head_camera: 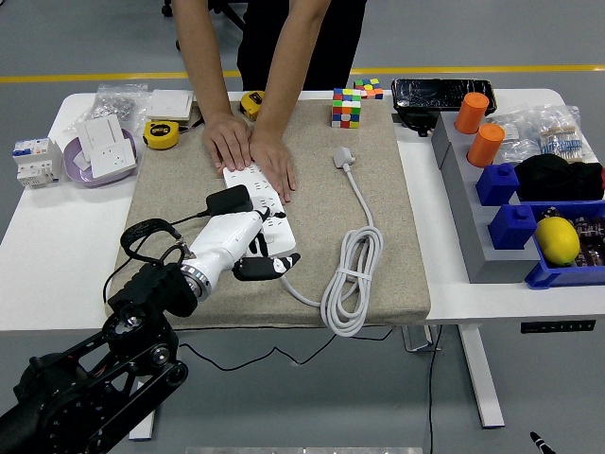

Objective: Pick up the plug,place it near the board,insert it into the board,press the button

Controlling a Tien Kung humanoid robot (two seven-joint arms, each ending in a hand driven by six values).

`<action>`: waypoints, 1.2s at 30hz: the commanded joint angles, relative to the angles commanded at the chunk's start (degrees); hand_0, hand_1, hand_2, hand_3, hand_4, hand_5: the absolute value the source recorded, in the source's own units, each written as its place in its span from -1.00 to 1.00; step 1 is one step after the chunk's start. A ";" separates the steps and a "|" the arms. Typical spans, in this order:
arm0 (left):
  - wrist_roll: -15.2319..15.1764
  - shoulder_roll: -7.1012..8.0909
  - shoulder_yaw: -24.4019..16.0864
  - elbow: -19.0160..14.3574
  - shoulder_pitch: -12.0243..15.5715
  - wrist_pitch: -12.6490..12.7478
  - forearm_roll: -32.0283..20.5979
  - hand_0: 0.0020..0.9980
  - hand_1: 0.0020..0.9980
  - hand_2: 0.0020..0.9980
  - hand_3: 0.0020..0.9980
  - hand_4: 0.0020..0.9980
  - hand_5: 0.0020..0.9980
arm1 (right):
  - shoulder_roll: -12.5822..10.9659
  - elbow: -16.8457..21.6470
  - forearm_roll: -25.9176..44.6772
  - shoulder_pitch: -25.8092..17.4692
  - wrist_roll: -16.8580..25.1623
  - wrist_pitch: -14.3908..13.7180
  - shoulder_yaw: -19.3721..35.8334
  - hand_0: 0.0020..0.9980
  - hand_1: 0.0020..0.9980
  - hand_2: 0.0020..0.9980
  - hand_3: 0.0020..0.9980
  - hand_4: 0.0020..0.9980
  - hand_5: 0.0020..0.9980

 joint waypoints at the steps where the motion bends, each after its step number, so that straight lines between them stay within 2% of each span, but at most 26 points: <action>1: 0.19 -0.07 0.07 0.34 -0.06 -0.31 -0.04 -0.68 -0.91 -0.71 0.74 0.01 -0.86 | 0.00 0.00 -0.02 0.01 -0.01 0.01 -0.01 0.61 0.47 0.46 0.51 1.00 1.00; 3: 0.49 -0.21 0.18 1.08 -0.18 -0.81 0.07 -0.68 -0.91 -0.71 0.74 0.01 -0.86 | 0.00 0.00 0.06 0.09 0.00 0.01 -0.11 0.61 0.47 0.46 0.51 1.00 1.00; 4: 0.54 -0.23 0.24 1.44 -0.22 -1.00 0.09 -0.70 -0.92 -0.71 0.65 0.02 -0.93 | 0.02 0.00 0.09 0.13 0.00 0.01 -0.14 0.61 0.47 0.46 0.51 1.00 1.00; 9: 0.17 -0.34 0.49 3.64 -0.41 -1.12 -0.25 -0.70 -0.92 -0.71 0.65 0.02 -0.93 | 0.01 0.00 0.04 0.16 -0.01 0.04 -0.23 0.61 0.47 0.46 0.51 1.00 1.00; 11: 0.17 -0.49 0.42 4.66 -0.39 -1.23 -0.02 -0.70 -0.92 -0.70 0.65 0.02 -1.00 | -0.01 0.00 -0.03 0.11 -0.02 0.06 -0.22 0.61 0.47 0.46 0.51 1.00 1.00; 20: 0.78 -0.72 0.55 6.61 -0.21 -2.21 0.66 -0.71 -0.92 -0.70 0.61 0.03 -1.00 | -0.02 0.00 -0.26 -0.09 -0.02 0.07 -0.16 0.61 0.47 0.46 0.51 1.00 1.00; 27: 3.57 -0.60 0.07 7.07 -0.24 -5.85 2.80 -0.70 -0.92 -0.70 0.56 0.02 -1.00 | -0.01 0.00 -0.35 -0.15 -0.02 0.09 -0.10 0.61 0.47 0.46 0.51 1.00 1.00; 30: 3.04 -0.51 -0.29 6.47 -0.08 -5.14 3.27 -0.70 -0.92 -0.70 0.50 0.01 -1.00 | 0.00 0.00 -0.35 -0.15 -0.03 0.09 -0.10 0.61 0.47 0.46 0.51 1.00 1.00; 33: 1.32 -0.47 -1.23 4.81 0.31 -3.07 4.35 -0.70 -0.92 -0.70 0.50 0.01 -1.00 | 0.01 0.00 -0.30 -0.13 -0.02 0.09 -0.13 0.61 0.47 0.46 0.51 1.00 1.00; 34: 0.78 -0.45 -1.55 4.26 0.42 -2.59 4.55 -0.59 -0.93 -0.68 0.30 -0.11 -0.99 | 0.02 0.00 -0.29 -0.12 -0.02 0.08 -0.12 0.61 0.47 0.46 0.51 1.00 1.00; 36: -0.80 -0.38 -2.45 2.77 0.80 -1.27 4.81 -0.59 -0.93 -0.68 0.30 -0.11 -0.99 | 0.03 0.00 -0.25 -0.12 -0.01 0.08 -0.12 0.61 0.47 0.46 0.51 1.00 1.00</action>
